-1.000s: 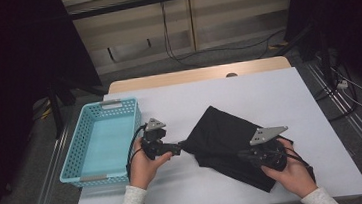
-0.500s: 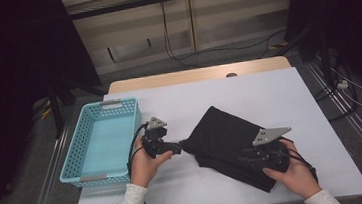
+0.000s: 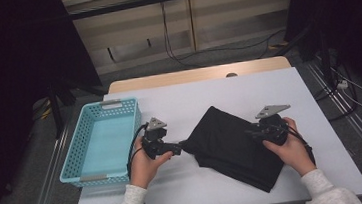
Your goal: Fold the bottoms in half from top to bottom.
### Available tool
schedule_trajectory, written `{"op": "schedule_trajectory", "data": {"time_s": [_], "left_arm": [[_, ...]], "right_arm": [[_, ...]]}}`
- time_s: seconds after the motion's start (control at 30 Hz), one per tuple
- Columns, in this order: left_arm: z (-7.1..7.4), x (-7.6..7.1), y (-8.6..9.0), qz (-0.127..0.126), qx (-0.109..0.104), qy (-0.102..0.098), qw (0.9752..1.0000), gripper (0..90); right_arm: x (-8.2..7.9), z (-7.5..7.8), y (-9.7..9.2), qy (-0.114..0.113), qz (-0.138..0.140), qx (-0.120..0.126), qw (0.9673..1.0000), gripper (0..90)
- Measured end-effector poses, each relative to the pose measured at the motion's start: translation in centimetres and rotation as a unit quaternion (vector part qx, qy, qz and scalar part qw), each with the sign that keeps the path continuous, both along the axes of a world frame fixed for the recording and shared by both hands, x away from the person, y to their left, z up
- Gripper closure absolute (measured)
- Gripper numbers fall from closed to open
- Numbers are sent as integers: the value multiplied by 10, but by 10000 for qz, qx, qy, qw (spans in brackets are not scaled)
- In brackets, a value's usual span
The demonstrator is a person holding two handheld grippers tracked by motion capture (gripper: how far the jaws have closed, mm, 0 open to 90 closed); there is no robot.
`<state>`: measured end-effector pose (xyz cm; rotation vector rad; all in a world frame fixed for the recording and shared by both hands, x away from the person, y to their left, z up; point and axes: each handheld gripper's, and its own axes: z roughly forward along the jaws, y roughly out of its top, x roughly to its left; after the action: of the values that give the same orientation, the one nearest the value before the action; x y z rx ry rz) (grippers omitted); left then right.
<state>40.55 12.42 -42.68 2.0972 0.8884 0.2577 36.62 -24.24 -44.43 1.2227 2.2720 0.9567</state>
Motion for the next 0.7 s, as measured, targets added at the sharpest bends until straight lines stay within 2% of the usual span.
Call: {"op": "schedule_trajectory", "data": {"time_s": [0.07,0.1,0.13,0.17,0.2,0.27,0.3,0.4,0.47,0.53,0.6,0.63,0.7], "left_arm": [[-1,-1,0,-5,-13,11,10000,89],[-1,-1,0,-14,12,16,10000,89],[-1,-1,0,-23,22,35,10000,90],[-2,-1,-1,-28,20,39,10000,90],[-2,-1,-1,-50,42,11,10000,90],[-2,-1,-1,-64,41,15,10000,91],[-2,-2,-1,-47,29,-7,10000,91],[-1,-2,0,-39,37,-21,10000,92],[-1,-3,1,5,22,-13,10000,92],[0,-3,2,12,69,-23,10000,92],[0,-4,3,-4,80,-15,10000,92],[0,-4,3,12,71,-39,10000,93],[-1,-4,3,23,83,-38,10000,93]], "right_arm": [[5,-1,1,38,15,-104,9999,637],[8,-3,2,150,65,-87,9998,641],[9,-6,4,210,104,-95,9997,672],[9,-6,5,240,149,0,9996,763],[10,-5,6,277,221,10,9994,817],[10,2,7,233,234,-51,9994,866],[11,5,6,262,221,19,9994,867],[14,17,4,65,215,297,9993,867],[20,21,3,1,136,273,9995,867],[28,16,3,98,112,296,9995,866],[33,8,2,242,13,92,9997,866],[34,4,2,343,10,105,9994,864],[36,0,2,336,-26,52,9994,839]]}}
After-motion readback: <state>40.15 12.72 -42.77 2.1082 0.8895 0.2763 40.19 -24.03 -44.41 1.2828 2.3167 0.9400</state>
